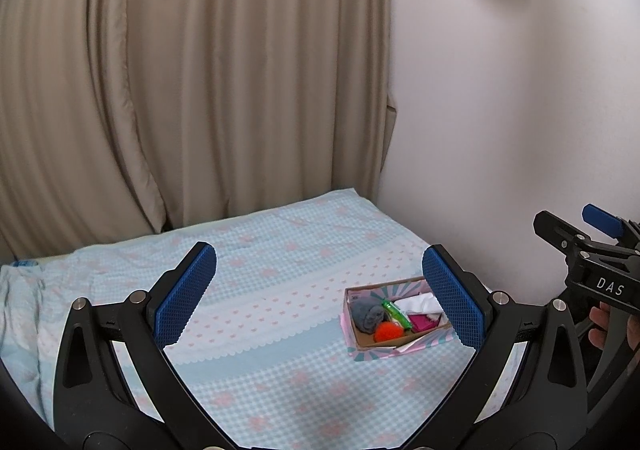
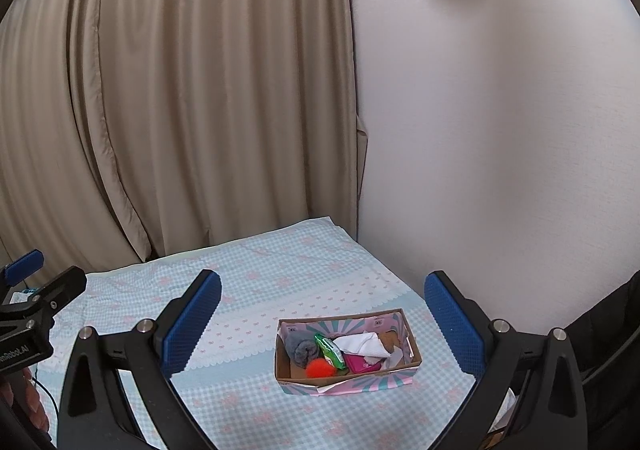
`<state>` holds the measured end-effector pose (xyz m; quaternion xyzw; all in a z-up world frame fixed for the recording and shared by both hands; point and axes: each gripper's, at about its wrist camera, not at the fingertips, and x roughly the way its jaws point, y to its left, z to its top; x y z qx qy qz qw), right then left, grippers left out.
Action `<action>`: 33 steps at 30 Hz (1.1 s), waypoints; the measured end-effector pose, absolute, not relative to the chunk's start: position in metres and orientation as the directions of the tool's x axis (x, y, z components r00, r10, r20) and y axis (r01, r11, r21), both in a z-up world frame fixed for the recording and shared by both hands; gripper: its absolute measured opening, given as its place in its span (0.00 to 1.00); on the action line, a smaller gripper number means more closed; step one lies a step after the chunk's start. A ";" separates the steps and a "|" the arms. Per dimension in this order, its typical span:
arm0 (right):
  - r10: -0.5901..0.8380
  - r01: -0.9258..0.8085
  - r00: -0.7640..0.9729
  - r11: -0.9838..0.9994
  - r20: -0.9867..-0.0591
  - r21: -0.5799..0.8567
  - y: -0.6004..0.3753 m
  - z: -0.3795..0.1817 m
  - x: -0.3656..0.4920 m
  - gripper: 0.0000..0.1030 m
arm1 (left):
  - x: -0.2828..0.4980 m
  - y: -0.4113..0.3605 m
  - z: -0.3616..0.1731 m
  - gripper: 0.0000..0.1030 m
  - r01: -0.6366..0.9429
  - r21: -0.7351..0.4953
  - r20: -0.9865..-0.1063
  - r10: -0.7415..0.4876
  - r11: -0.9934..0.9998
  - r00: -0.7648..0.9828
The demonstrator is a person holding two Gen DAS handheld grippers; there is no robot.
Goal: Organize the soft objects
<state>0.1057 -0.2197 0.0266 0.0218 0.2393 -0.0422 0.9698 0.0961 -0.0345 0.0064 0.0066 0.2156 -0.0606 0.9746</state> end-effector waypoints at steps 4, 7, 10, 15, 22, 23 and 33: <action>-0.073 0.092 0.883 0.996 -0.463 0.019 -0.220 0.028 0.105 0.98 | 0.096 -0.035 0.006 1.00 0.121 -0.011 -0.418 -0.114 0.993 0.901; -0.076 0.093 0.883 0.996 -0.464 0.015 -0.221 0.029 0.104 0.98 | 0.097 -0.036 0.006 1.00 0.124 -0.012 -0.417 -0.118 0.992 0.901; -0.074 0.092 0.882 0.996 -0.465 0.015 -0.222 0.029 0.104 0.98 | 0.096 -0.037 0.006 1.00 0.126 -0.008 -0.416 -0.118 0.992 0.902; -0.076 0.092 0.883 0.996 -0.464 0.013 -0.222 0.031 0.103 0.98 | 0.096 -0.036 0.005 1.00 0.126 -0.012 -0.414 -0.120 0.992 0.902; -0.074 0.090 0.881 0.996 -0.467 0.013 -0.224 0.031 0.104 0.98 | 0.095 -0.038 0.005 1.00 0.117 -0.002 -0.408 -0.108 0.993 0.907; -0.075 0.091 0.881 0.996 -0.467 0.012 -0.223 0.031 0.104 0.98 | 0.095 -0.039 0.005 1.00 0.117 0.006 -0.403 -0.105 0.993 0.909; -0.079 0.098 0.882 0.995 -0.465 0.016 -0.226 0.029 0.110 0.98 | 0.095 -0.041 0.003 1.00 0.101 -0.020 -0.381 -0.101 0.995 0.919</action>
